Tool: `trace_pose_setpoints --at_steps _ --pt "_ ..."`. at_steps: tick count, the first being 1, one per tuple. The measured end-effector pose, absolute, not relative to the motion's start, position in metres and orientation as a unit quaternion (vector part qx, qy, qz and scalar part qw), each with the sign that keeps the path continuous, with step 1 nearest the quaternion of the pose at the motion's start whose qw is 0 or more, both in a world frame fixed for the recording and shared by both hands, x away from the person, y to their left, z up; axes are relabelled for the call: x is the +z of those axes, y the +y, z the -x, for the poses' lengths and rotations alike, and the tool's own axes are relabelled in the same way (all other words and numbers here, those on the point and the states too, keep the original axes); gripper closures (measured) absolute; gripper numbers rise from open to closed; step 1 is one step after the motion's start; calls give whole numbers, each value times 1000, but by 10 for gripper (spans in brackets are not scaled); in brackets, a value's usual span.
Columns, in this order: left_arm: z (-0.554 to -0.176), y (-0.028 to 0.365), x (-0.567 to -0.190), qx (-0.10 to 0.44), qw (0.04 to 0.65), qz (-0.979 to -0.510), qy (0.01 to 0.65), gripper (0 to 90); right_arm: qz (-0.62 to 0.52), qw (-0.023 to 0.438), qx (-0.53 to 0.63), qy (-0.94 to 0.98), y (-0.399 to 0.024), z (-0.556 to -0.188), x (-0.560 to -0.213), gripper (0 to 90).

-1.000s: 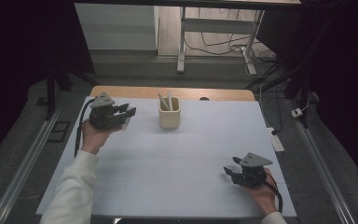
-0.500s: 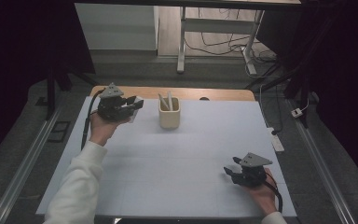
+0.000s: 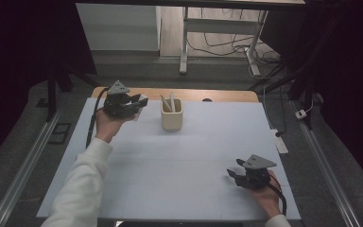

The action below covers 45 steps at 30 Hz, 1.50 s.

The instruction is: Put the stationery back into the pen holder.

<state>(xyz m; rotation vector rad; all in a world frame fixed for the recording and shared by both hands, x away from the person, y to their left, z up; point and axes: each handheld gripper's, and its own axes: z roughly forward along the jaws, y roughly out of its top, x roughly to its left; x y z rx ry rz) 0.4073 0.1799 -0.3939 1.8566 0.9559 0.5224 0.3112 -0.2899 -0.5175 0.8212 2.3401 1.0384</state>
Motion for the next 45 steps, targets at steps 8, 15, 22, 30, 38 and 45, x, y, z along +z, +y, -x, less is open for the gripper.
trace_pose_setpoints --at_steps 8,15,22,30,38,45 --pt "-417 176 -395 211 473 -759 394 662 -298 226 375 848 -290 -311 -518 432" --pt "-425 174 -398 214 468 -760 397 662 -301 226 375 847 -290 -311 -518 431" --pt "-437 171 -400 204 479 -750 408 662 -302 224 376 847 -289 -312 -519 432" --pt "-449 156 -400 205 478 -749 410 662 -301 222 379 846 -290 -312 -518 431" --pt "-459 138 -401 202 482 -749 407 661 -300 222 380 846 -290 -312 -518 431" --pt "-470 125 -404 198 479 -752 408 661 -301 220 382 846 -290 -312 -518 431"
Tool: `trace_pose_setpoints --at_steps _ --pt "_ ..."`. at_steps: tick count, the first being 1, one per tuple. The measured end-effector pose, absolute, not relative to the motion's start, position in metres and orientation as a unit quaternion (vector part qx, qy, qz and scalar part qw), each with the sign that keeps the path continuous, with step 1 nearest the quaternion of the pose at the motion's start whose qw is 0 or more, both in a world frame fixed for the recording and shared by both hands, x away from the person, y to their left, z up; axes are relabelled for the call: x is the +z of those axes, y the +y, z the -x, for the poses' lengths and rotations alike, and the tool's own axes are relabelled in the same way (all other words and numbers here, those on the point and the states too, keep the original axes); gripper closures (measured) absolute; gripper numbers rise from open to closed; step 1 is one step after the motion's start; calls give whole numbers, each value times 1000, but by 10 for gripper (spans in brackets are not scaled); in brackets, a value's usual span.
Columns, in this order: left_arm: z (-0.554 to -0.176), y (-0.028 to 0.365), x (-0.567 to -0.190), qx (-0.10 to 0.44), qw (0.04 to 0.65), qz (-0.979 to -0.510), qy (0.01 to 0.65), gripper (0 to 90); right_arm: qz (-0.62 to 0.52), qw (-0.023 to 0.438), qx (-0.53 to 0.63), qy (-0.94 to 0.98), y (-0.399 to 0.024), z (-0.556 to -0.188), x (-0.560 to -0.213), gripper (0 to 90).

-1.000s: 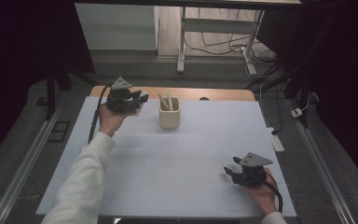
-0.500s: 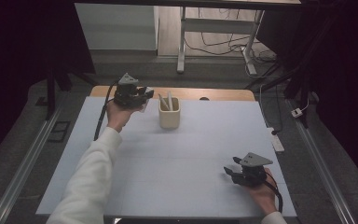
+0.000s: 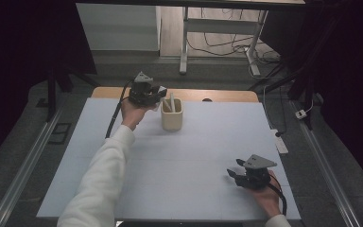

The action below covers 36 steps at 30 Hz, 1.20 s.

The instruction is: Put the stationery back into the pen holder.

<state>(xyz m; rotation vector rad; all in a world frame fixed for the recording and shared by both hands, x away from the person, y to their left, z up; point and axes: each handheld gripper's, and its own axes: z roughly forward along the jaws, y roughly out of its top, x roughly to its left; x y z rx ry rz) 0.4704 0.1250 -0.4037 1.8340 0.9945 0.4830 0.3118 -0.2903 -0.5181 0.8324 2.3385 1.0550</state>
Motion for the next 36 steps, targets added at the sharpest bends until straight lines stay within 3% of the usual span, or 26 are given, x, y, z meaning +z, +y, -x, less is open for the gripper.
trace_pose_setpoints --at_steps 21,26,36 --pt "-499 88 -415 185 495 -750 397 656 -302 219 382 845 -291 -312 -519 431" --pt "-497 90 -418 174 494 -756 394 519 -303 218 381 846 -292 -312 -519 431" --pt "-453 109 -417 169 474 -789 353 481 -301 214 389 844 -292 -313 -518 431"
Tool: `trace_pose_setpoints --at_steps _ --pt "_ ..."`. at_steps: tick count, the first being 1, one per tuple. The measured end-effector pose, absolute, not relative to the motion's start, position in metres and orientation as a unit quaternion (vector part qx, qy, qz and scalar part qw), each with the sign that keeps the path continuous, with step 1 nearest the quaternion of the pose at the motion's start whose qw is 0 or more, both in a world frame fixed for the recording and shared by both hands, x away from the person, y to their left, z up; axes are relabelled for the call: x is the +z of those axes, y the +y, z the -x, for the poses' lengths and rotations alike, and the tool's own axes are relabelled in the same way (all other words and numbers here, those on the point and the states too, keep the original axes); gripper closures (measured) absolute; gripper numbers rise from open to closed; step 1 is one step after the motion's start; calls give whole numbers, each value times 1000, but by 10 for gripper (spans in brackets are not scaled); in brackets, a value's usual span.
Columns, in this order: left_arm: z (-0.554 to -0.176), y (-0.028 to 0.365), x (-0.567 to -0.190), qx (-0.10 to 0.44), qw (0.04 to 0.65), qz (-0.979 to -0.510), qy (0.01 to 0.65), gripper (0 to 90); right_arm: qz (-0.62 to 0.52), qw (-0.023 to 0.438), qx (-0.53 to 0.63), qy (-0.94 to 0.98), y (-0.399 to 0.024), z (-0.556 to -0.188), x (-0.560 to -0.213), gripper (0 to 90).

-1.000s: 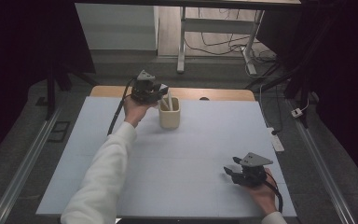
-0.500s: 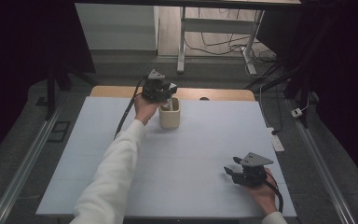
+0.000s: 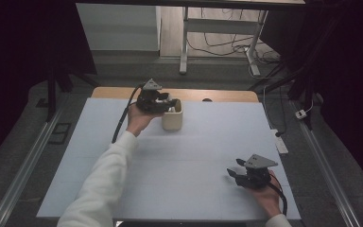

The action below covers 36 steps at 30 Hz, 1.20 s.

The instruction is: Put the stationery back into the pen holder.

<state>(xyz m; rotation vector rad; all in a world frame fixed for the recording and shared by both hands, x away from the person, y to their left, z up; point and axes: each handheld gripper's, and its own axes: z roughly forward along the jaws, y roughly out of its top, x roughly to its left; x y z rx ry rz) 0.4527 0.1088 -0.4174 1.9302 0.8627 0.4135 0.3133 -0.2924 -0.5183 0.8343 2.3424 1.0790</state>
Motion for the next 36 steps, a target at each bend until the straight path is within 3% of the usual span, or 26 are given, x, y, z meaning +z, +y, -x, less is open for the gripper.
trace_pose_setpoints --at_steps 18,36 --pt "-355 161 -439 166 466 -797 348 381 -287 208 406 842 -293 -315 -516 429" --pt "-277 206 -477 173 452 -793 369 363 -290 189 431 833 -295 -314 -512 425"
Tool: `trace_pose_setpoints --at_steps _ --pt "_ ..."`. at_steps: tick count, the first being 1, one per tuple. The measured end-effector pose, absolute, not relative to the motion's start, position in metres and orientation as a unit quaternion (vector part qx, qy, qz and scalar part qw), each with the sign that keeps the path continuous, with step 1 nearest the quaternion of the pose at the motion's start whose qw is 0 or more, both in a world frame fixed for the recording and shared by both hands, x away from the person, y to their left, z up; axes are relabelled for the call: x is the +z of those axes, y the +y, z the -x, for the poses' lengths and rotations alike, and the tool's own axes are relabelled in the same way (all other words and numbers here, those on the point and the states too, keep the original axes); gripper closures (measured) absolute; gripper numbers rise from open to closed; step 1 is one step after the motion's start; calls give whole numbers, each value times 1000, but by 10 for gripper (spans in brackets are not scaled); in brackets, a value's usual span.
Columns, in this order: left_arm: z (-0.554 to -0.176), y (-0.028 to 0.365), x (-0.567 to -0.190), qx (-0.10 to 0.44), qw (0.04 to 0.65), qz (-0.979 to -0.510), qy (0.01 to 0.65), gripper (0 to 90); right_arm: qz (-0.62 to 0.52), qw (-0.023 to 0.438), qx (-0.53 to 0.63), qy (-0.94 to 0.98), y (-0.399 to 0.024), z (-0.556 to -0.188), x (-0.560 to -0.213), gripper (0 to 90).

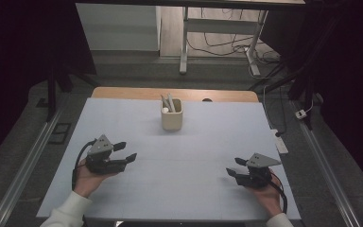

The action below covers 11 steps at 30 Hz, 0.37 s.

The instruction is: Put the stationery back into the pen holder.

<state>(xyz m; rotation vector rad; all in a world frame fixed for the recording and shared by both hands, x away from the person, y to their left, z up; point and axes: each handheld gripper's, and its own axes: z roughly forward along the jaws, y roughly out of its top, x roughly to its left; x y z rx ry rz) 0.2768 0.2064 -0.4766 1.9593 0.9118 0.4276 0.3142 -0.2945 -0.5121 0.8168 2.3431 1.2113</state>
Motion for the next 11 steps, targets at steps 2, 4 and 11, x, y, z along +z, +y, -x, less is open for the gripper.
trace_pose_setpoints --at_steps 2,4,11 --pt "-273 206 -479 173 449 -796 367 362 -297 182 446 825 -296 -314 -508 423" --pt "-271 206 -481 172 447 -797 367 361 -291 185 451 823 -295 -312 -503 423" --pt "-270 205 -484 171 446 -797 370 358 -292 188 449 824 -298 -312 -502 413"
